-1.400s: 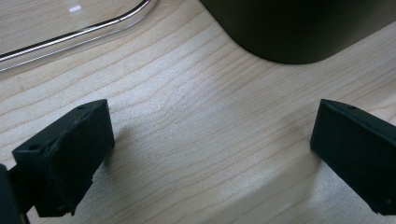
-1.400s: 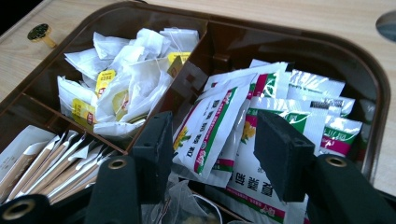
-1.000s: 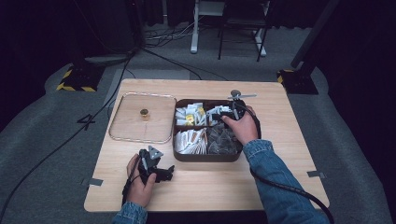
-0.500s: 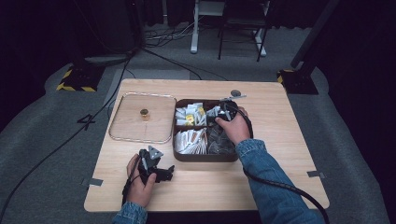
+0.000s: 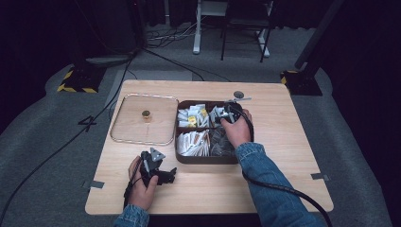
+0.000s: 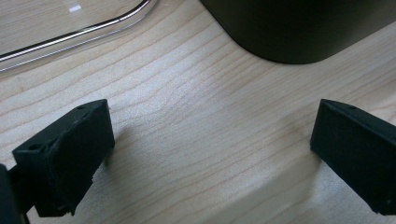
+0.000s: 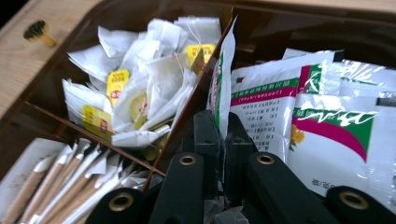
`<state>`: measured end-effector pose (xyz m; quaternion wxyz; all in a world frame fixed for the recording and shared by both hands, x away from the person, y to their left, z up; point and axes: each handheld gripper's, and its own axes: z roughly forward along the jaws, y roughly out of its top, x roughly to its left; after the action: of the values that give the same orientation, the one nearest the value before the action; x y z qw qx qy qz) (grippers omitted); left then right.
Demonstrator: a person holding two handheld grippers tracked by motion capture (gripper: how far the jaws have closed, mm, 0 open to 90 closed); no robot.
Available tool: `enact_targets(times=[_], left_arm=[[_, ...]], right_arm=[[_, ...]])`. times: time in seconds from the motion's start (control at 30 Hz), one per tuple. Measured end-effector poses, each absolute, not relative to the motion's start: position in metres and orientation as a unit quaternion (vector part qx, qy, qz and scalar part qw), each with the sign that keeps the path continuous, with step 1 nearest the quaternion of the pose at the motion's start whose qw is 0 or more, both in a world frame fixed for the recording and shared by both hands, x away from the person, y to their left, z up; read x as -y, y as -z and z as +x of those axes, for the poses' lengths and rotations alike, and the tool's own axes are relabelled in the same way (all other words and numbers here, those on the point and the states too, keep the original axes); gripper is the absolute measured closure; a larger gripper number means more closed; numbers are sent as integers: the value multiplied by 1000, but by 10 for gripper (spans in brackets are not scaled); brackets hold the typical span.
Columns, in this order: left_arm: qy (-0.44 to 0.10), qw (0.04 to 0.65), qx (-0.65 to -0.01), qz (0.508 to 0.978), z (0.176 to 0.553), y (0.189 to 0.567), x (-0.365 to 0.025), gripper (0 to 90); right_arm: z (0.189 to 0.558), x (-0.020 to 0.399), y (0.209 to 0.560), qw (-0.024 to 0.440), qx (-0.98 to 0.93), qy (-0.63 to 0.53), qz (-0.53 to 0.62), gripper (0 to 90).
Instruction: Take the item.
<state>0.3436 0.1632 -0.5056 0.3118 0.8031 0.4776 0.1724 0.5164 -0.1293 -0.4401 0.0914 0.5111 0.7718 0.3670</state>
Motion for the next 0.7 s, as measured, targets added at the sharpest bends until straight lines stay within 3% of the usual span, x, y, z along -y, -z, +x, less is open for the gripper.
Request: enact_targets(times=[0.7], left_arm=[[-172,312,-478,803,344,505,-163,0]], right_arm=[[501,158,387,120,-759,-418,484,877]])
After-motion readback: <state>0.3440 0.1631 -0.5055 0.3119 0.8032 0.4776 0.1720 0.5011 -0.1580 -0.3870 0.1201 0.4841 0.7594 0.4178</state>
